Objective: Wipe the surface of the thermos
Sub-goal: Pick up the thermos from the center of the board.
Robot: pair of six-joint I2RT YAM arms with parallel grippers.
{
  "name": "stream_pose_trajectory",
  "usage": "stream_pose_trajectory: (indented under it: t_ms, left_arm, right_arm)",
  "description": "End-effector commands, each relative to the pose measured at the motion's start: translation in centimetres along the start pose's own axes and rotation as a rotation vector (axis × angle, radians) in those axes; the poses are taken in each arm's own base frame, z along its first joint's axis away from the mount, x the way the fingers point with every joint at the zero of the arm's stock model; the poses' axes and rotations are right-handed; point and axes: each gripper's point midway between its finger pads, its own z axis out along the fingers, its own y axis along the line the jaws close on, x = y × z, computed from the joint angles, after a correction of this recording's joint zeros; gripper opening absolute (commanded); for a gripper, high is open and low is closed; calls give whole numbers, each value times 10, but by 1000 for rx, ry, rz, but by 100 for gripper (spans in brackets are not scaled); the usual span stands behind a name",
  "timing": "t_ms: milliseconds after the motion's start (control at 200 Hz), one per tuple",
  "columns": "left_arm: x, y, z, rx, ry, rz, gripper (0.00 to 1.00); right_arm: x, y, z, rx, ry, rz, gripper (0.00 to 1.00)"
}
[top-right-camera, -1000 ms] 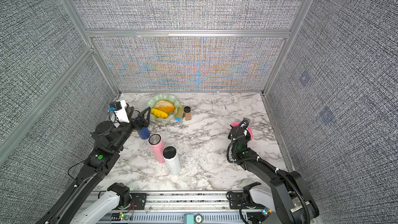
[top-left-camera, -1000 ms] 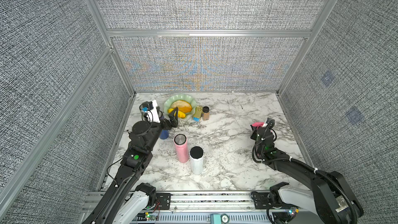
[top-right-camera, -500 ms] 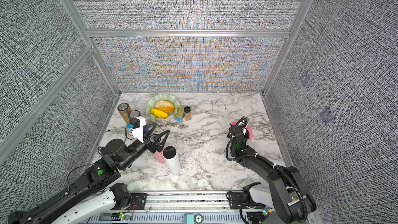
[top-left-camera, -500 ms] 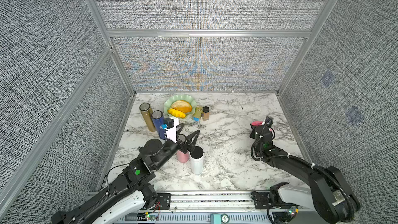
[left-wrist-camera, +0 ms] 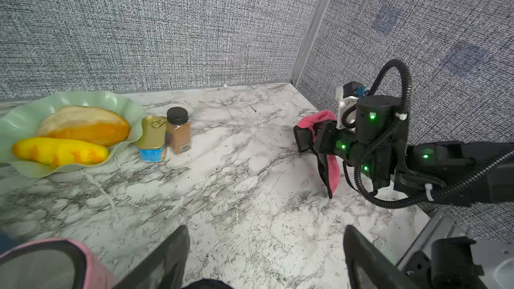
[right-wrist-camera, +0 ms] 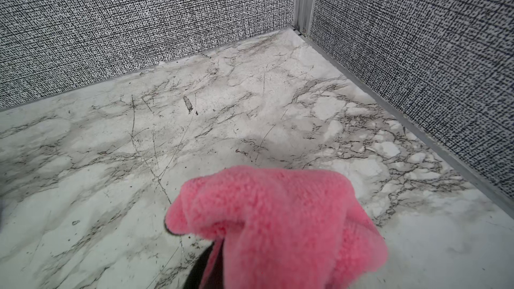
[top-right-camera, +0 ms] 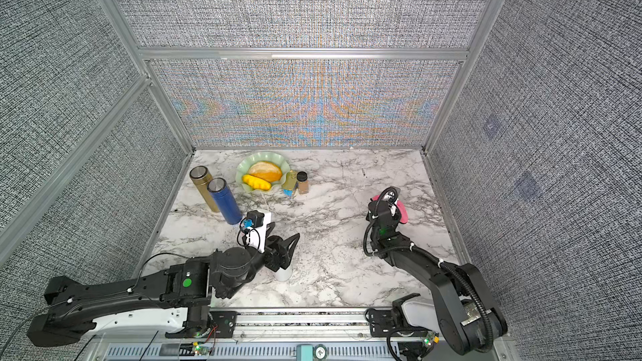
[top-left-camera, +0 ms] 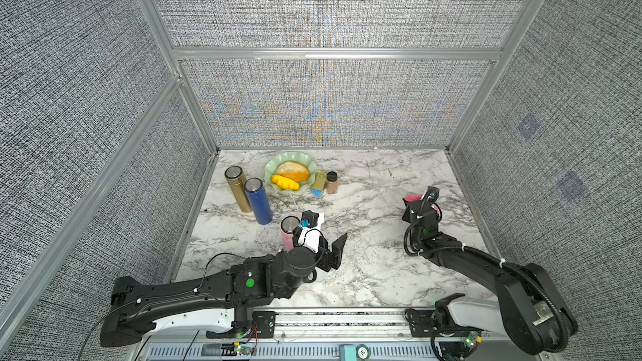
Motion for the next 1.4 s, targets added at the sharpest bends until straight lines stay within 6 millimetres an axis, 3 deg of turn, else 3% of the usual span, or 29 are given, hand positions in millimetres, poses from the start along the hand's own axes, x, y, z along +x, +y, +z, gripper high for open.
stream_pose_trajectory:
  t_ms: [0,190,485,565,650,910,1081,1251,1391]
  left_arm:
    - [7,25,-2,-121,-5,-5,87]
    - [23,43,-6,-158,19,54,91]
    - [56,24,8,-52,95,131,92]
    - [64,28,11,-77,100,130,90]
    - [69,37,12,-113,91,119,90]
    - [68,40,18,-115,51,129,89]
    - [73,38,27,-138,68,160,75]
    - [78,44,32,-163,80,158,70]
    - [76,46,31,-153,65,147,49]
  right_arm:
    - [-2,-1,-1,4,-11,11,0]
    - [-3,0,-1,3,-11,13,0]
    - [-2,0,-1,3,-6,7,0]
    - [-2,0,-1,3,-6,7,0]
    - [-2,0,-1,2,-6,5,0]
    - [-1,0,-1,-1,-5,7,0]
    - [-2,0,-1,-3,-5,6,0]
    - [-2,1,-1,-4,-5,6,0]
    - [-1,1,-2,-5,-5,4,0]
